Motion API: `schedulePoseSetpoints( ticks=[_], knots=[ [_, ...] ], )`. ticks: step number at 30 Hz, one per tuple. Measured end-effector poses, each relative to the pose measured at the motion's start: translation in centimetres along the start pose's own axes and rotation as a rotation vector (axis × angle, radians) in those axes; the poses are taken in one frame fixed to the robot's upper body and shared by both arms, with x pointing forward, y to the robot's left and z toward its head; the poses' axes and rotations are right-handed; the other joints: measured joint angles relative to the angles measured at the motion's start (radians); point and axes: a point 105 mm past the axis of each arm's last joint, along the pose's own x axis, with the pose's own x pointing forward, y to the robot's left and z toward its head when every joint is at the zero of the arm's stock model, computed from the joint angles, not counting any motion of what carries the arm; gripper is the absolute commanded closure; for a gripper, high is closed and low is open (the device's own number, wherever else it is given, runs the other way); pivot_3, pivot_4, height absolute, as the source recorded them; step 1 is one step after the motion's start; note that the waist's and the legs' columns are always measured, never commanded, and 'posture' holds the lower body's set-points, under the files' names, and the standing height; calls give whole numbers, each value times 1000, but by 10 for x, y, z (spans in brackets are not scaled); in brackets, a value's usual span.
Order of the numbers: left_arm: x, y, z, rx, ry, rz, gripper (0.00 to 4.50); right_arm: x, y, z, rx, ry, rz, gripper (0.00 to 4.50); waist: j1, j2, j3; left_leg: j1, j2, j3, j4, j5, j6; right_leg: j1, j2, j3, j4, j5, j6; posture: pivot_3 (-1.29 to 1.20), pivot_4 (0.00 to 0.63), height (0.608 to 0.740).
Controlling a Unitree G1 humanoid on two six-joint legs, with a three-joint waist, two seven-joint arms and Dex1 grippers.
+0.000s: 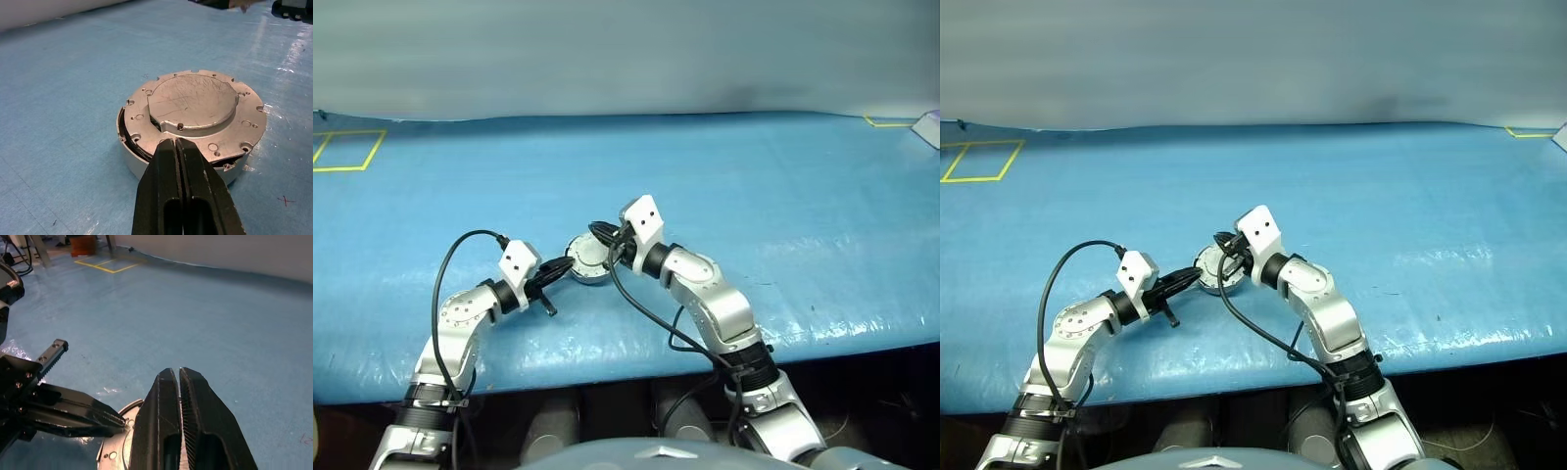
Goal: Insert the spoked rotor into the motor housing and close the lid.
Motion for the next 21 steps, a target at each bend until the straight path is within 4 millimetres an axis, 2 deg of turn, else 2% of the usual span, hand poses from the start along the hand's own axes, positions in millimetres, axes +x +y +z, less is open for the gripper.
schedulePoseSetpoints(
  ticks=[5, 11, 17, 21],
  knots=[
    [0, -1, 0, 0, -1, -7, 4500, 3, 3, -8, 11, 29, 11, 1984, 1, 0, 0, 0, 0, 0, 0, 0, 0, 0, 0, 0, 0, 0, 0, 0, 150, 740],
    [0, -1, 0, 1, -1, -6, 4500, 3, 4, -12, 25, 47, 15, 1984, 1, 0, 0, 0, 0, 0, 0, 0, 0, 0, 0, 0, 0, 0, 0, 0, 150, 740],
    [0, -1, 0, 2, -2, -5, 4500, 4, 4, -17, -13, 74, 12, 121, 1, 0, 0, 0, 0, 0, 0, 0, 0, 0, 0, 0, 0, 0, 0, 0, 150, 740],
    [-1, 0, 0, 3, -3, -4, 4500, 4, 6, -27, -11, 109, 23, 121, 1, 0, 0, 0, 0, 0, 0, 0, 0, 0, 0, 0, 0, 0, 0, 0, 150, 740]
  ],
)
